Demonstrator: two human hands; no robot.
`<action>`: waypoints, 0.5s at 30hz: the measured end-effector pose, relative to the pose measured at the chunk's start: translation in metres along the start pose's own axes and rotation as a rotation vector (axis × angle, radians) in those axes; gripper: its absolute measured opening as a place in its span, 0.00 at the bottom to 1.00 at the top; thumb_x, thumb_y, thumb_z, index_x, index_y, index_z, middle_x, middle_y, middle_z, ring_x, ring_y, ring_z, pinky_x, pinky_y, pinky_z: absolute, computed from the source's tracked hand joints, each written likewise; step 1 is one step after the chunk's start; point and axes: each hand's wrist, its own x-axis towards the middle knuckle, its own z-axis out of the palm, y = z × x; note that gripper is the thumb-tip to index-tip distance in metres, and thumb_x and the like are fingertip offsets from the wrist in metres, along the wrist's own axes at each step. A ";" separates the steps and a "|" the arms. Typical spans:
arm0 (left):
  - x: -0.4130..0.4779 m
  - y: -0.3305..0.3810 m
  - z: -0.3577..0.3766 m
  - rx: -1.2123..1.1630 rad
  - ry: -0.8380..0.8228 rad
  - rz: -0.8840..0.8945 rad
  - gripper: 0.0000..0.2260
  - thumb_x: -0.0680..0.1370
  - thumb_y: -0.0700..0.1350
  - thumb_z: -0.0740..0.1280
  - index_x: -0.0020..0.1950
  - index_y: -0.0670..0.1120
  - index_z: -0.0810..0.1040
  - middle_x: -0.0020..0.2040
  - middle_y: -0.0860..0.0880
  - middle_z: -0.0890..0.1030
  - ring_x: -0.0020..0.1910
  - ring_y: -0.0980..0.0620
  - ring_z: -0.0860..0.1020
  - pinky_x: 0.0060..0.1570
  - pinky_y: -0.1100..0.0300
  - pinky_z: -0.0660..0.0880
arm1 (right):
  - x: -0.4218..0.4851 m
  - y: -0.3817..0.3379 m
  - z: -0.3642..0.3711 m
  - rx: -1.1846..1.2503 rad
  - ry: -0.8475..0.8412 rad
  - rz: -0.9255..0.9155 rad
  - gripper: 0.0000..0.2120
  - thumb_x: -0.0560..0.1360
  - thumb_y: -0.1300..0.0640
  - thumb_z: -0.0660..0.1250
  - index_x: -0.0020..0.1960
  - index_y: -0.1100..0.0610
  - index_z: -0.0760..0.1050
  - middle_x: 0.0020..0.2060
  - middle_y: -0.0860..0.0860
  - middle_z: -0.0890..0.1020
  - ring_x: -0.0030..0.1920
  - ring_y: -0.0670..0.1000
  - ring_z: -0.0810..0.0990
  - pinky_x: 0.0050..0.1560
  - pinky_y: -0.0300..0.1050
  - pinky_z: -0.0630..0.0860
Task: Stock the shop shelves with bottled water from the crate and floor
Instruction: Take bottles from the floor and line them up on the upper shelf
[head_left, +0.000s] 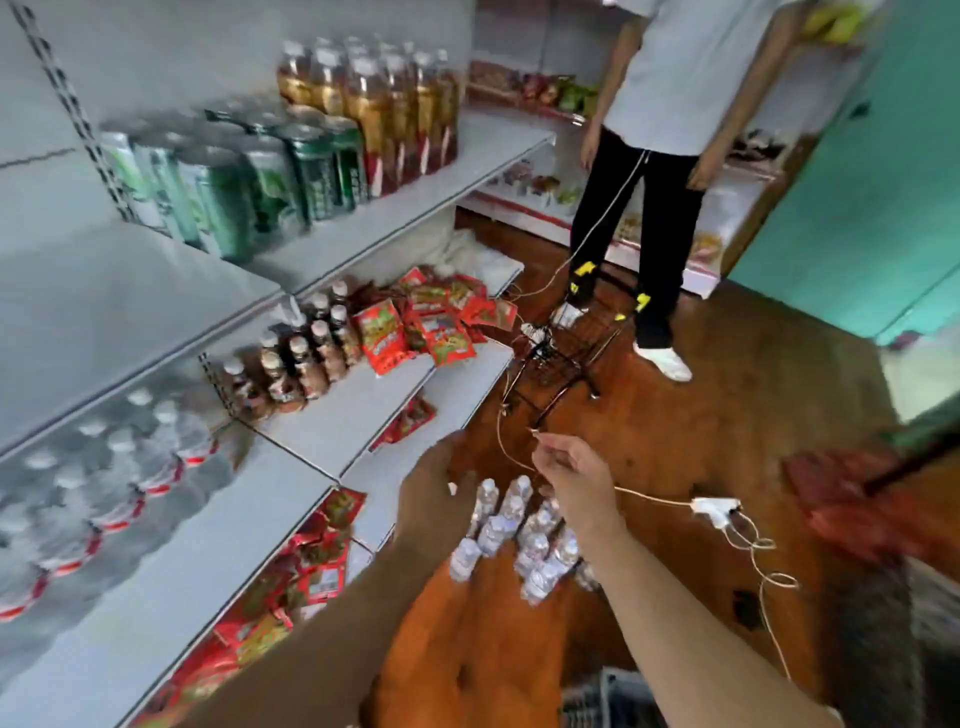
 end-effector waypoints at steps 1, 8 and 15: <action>0.004 -0.006 0.013 0.020 -0.043 -0.022 0.19 0.76 0.44 0.66 0.68 0.48 0.71 0.65 0.49 0.75 0.63 0.51 0.74 0.59 0.65 0.65 | 0.005 0.015 -0.009 -0.023 0.020 0.031 0.07 0.76 0.62 0.65 0.52 0.53 0.75 0.45 0.47 0.79 0.49 0.48 0.77 0.52 0.42 0.74; 0.074 -0.082 0.081 0.200 -0.303 -0.166 0.19 0.77 0.46 0.64 0.68 0.50 0.70 0.68 0.50 0.73 0.66 0.50 0.71 0.63 0.60 0.66 | 0.077 0.104 -0.021 -0.179 0.076 0.237 0.11 0.75 0.60 0.66 0.58 0.56 0.74 0.50 0.47 0.77 0.48 0.50 0.80 0.40 0.38 0.75; 0.145 -0.250 0.151 0.305 -0.402 -0.402 0.19 0.74 0.38 0.67 0.65 0.46 0.73 0.63 0.47 0.77 0.61 0.48 0.75 0.56 0.62 0.68 | 0.169 0.262 0.018 -0.367 -0.105 0.460 0.24 0.73 0.56 0.70 0.67 0.54 0.68 0.65 0.48 0.73 0.64 0.50 0.73 0.64 0.49 0.70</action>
